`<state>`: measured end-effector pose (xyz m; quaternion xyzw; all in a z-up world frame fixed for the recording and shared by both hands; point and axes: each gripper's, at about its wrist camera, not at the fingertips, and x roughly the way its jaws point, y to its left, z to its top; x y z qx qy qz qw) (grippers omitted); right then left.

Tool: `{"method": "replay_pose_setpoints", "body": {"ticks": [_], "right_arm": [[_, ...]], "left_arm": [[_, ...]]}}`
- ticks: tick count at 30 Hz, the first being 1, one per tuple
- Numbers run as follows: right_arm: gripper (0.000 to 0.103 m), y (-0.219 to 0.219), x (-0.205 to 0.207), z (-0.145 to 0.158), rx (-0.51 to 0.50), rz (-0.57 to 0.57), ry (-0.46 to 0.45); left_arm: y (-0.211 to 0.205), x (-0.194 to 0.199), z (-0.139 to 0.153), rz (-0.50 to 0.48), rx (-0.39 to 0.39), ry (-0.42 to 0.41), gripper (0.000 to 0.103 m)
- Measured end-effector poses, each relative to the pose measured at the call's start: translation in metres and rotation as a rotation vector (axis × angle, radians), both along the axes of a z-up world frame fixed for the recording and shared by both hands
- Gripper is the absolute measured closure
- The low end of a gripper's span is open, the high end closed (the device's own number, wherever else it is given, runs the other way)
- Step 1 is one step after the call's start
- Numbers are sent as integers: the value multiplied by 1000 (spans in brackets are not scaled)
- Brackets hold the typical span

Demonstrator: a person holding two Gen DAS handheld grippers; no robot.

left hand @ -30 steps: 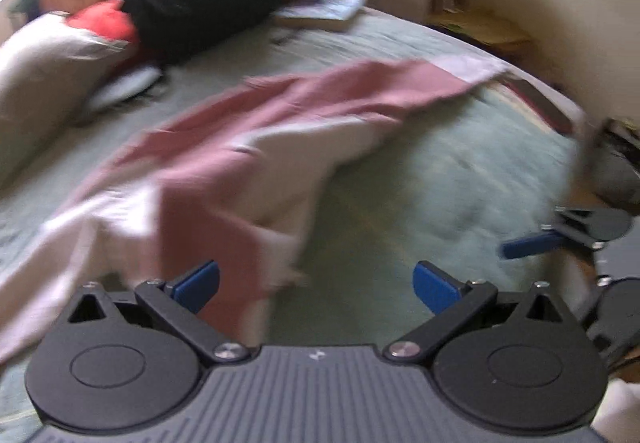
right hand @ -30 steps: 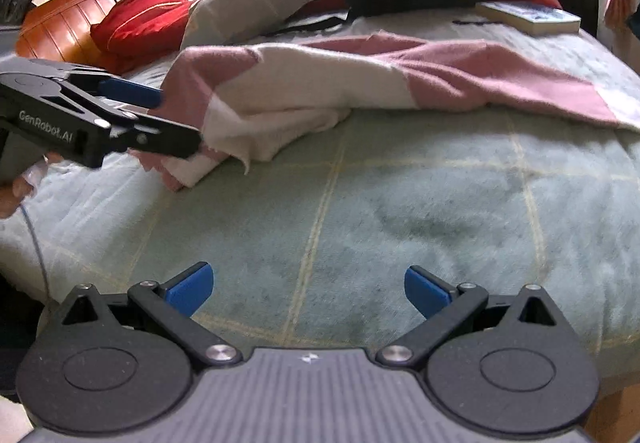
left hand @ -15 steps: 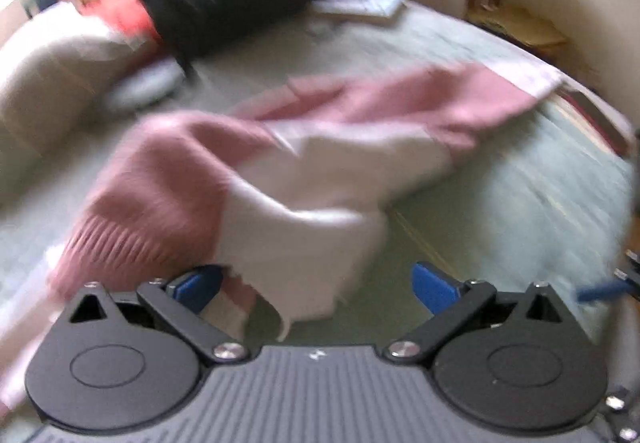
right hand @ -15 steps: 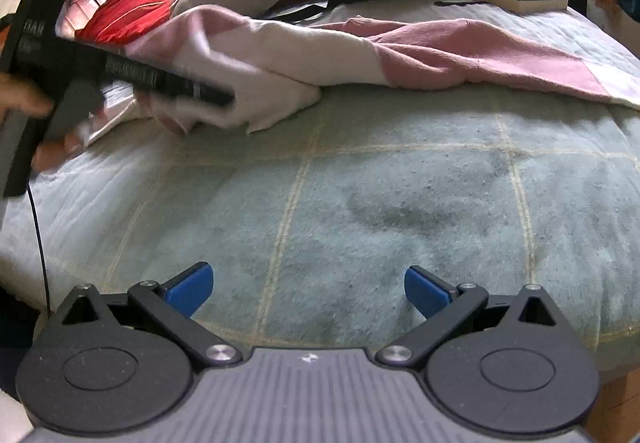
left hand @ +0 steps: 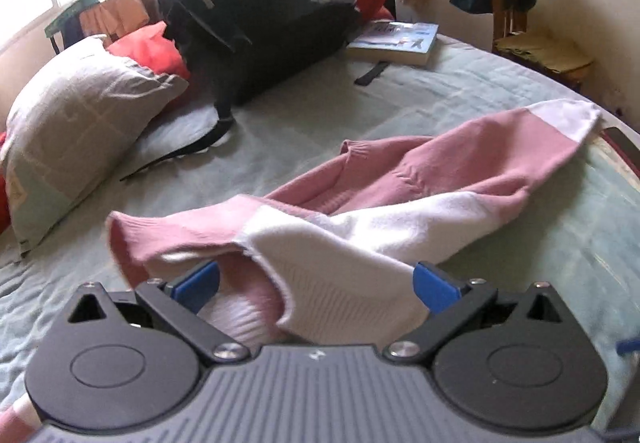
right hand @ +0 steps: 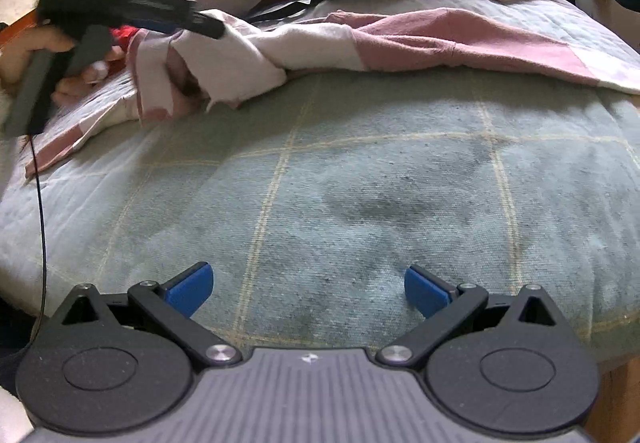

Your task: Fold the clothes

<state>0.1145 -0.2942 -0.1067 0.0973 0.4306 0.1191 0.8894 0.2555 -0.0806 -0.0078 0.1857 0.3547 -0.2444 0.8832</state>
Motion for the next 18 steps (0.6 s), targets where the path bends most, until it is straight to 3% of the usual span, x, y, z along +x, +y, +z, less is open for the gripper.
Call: {"method": "replay_pose_setpoints", "body": {"ticks": [5,11,18], "right_arm": [[0,11,-6,4,-4,27,-12],[0,21,-12,7,-22,48,-18],[0,31,-12,3,-52,59,2]], "left_arm": [[26,-36,5,7,21,-7,1],[52,-69,-26,78,11,34,1],[63,-72,-66,155,-94,59,1]]}}
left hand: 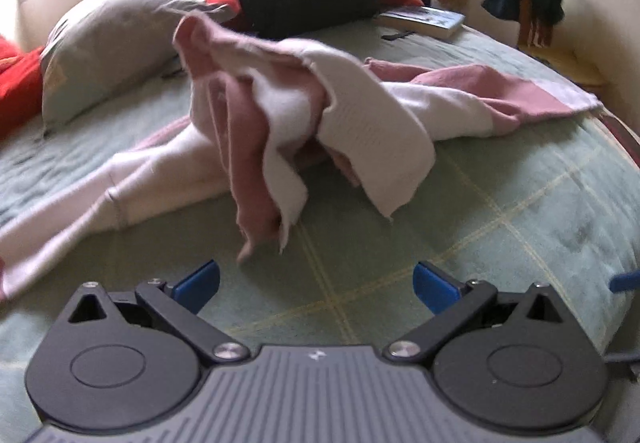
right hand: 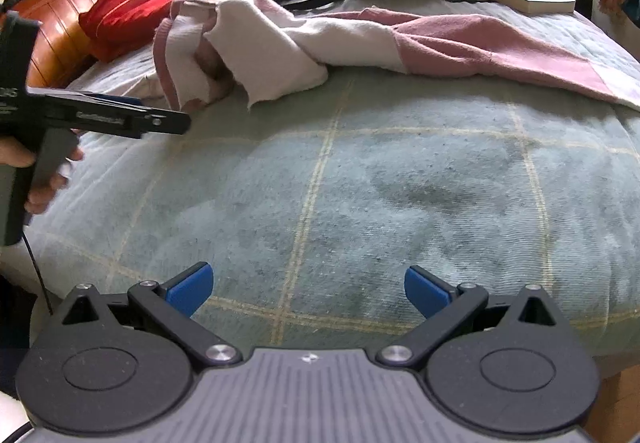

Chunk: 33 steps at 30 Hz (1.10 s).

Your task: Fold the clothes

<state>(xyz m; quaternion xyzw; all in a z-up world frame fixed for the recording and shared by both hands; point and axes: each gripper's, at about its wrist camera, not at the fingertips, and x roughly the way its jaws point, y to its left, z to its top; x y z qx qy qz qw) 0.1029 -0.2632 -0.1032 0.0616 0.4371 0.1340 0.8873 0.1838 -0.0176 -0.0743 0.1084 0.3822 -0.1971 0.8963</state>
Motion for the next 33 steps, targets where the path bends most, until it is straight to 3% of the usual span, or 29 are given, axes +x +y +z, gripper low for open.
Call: {"method": "replay_pose_setpoints", "body": {"ticks": [4,9,14,21,27,33], "right_arm": [[0,0,3,-1,-1,-4,6],[0,-1,12,-4,-2,-10,18],[0,-2,19,-4,-2,-14,17],[0,-1,22,-2,-15,0,8],[0,15,32,9,-70,65,-51],[0,55,73,19,-182,162,-168]], "left_arm": [[-4,12,-2,29,37,-93,1],[-1,45,3,111,-8,-144,1],[1,69,-4,226,65,-167,1],[32,47,1,306,151,-169,1],[44,24,5,265,134,-175,1],[27,29,-1,186,119,-201,1]]}}
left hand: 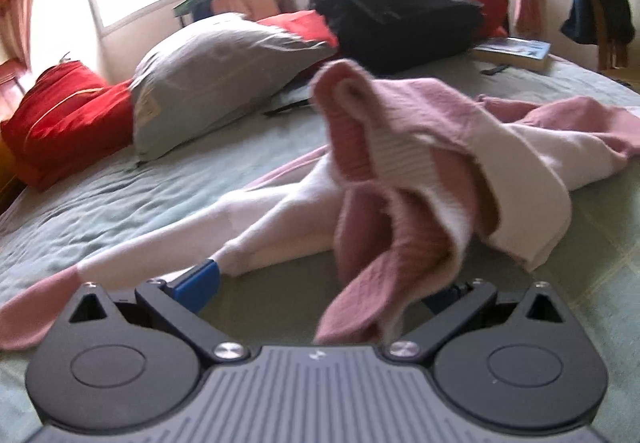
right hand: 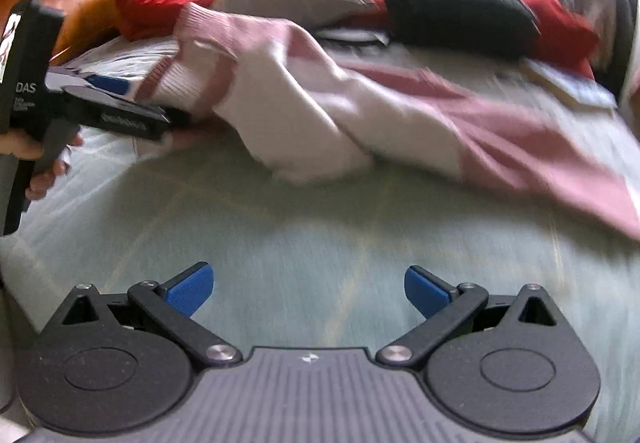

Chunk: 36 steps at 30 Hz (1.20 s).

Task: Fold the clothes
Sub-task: 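Hold the lifted hem up with the left gripper while the right gripper approaches it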

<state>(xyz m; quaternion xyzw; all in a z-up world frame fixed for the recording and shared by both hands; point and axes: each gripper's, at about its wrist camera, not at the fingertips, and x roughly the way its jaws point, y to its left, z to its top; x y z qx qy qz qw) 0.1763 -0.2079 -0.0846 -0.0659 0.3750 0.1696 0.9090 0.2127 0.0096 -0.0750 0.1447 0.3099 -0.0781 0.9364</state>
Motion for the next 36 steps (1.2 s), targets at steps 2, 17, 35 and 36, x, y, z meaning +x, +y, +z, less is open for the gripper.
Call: {"method": "replay_pose_setpoints", "body": {"ticks": [2,17,35,36], "right_arm": [[0,17,21,0,-34,43,-33],[0,22,88,-13,-257,-180,-230],[0,5,83,-15,-223,-205,-265],[0,1,78,-11,-215,-216,-281]], "left_arm": [[-1,6,-3,8,12,4,1],[16,8,-6,14,56,2,1],[11,7,-13,-18,85,-27,1],[15,4,-12,-22,95,-33,1]]}}
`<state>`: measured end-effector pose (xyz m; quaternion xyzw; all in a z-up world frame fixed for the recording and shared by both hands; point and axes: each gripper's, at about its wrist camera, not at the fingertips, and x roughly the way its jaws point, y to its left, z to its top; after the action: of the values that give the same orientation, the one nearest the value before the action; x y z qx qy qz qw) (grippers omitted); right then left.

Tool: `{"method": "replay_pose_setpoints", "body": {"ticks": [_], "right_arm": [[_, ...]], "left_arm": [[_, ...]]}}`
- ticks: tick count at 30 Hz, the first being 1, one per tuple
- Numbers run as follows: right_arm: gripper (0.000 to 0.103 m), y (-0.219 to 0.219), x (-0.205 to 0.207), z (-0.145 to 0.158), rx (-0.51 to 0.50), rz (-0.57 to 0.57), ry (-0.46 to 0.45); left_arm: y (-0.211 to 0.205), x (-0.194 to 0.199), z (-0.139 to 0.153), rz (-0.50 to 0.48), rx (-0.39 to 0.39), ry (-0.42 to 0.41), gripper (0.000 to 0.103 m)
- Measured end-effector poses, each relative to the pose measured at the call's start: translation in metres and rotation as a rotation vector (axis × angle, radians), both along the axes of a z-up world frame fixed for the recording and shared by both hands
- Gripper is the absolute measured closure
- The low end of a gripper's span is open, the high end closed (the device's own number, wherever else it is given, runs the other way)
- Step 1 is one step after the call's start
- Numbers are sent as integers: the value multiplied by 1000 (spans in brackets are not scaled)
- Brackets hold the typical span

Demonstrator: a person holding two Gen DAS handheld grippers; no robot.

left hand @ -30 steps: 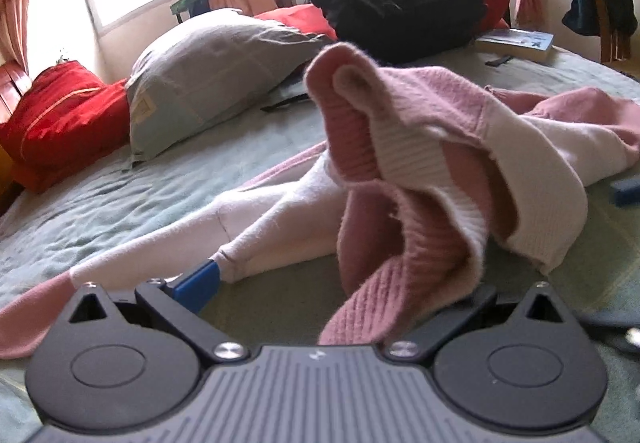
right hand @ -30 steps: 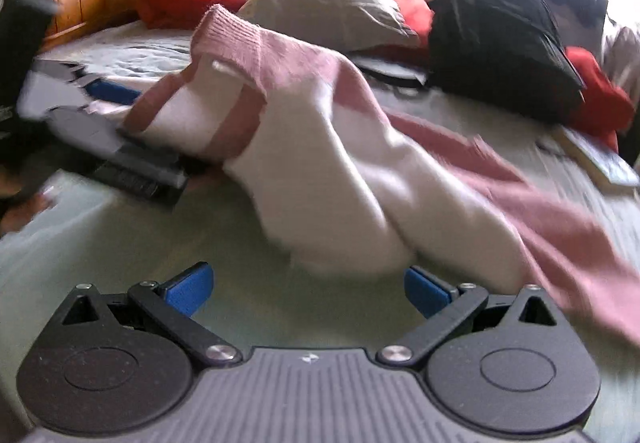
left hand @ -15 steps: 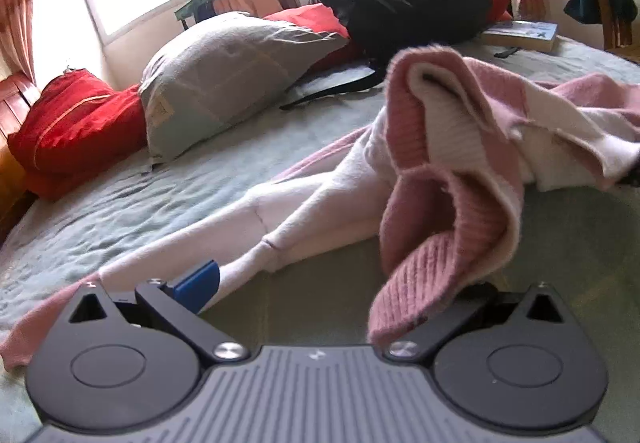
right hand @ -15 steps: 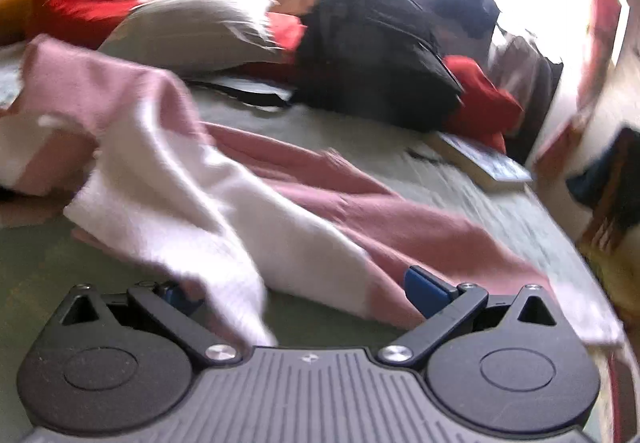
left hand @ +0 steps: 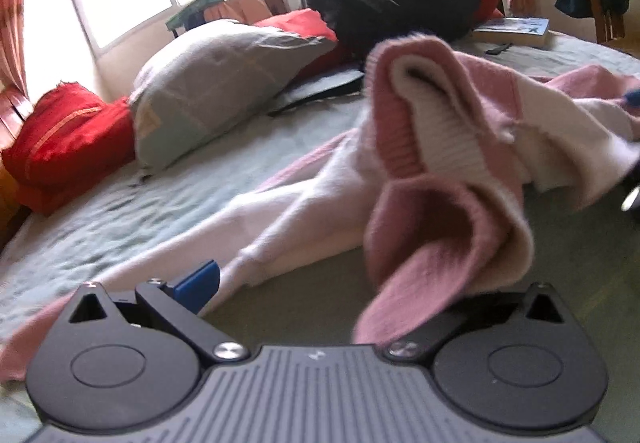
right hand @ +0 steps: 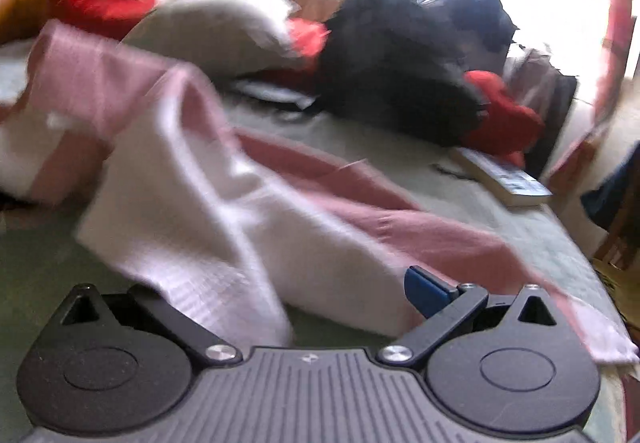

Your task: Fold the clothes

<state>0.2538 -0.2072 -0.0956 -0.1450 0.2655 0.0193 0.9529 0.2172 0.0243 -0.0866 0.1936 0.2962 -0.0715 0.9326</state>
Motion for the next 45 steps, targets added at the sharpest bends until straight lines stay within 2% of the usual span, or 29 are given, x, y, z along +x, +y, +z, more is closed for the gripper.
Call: {"method": "replay_pose_setpoints", "body": {"ticks": [3,6,9,12,19,26,34,39,45], "right_arm": [[0,-2,-4,3,-1,23,4],[0,18,6,-12,-139,52,4],[0,28,2,-22,-290,44,-52],[0,20,-13,-19,-345,2,-104],[0,-4,-44,-4,-350,-29,-144],[0,-14,-77,10,-381,15,-140],[0,-30,-123,29,-411,60,-114],[0,-42,-144,42,-360,45,-104],[0,-53,-149,37,-233,76,28]], "left_arm": [[-1,2,0,-26,-5,6,1],[-10,8,-5,-39,-3,1,1],[-15,7,-8,-15,52,-25,1],[-10,-1,-4,19,116,-58,1],[3,-32,13,24,175,-101,1],[-5,-74,24,-59,302,-124,1],[-7,-124,31,-135,388,-107,1],[-8,-151,42,-131,368,-109,1],[-8,-171,51,-150,318,-77,1]]}}
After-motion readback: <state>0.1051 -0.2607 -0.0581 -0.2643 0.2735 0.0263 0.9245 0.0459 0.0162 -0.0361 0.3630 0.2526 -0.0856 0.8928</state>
